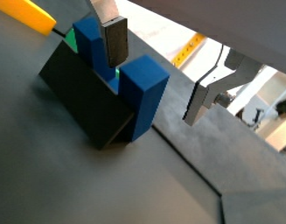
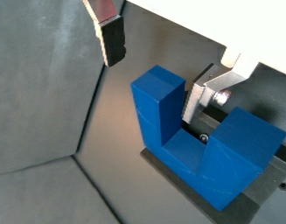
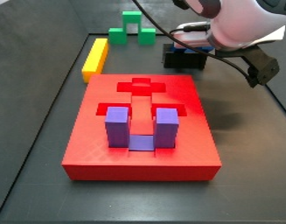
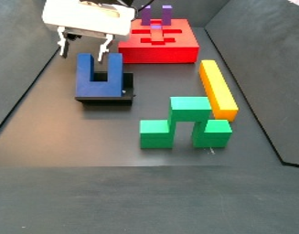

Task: Pick up the blue object. Move up. Place the blue object on the fixture. Regrasp the blue object. Move to above the board. Insert the blue object.
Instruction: Regrasp the blue object.

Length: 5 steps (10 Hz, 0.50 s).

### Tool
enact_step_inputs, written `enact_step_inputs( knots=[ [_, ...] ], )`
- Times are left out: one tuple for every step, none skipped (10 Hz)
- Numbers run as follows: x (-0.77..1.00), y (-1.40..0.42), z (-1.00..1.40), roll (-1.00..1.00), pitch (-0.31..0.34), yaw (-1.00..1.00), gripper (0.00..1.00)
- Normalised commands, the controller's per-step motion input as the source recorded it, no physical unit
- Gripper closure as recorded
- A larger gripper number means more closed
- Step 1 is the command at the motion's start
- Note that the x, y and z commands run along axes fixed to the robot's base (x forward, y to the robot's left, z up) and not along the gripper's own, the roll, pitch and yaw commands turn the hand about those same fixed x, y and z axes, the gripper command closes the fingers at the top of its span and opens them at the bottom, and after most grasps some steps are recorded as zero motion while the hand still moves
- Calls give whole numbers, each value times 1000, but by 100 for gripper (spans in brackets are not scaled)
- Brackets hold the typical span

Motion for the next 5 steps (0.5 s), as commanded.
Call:
enact_step_inputs(
  knots=[
    [0,49,-203,-23,0,0,0],
    [0,137,-143,0,0,100,0],
    [0,260,-43,17,34,43,0],
    [6,231,-46,169,66,3,0],
    [0,29,-74,154,29,0,0]
  ],
)
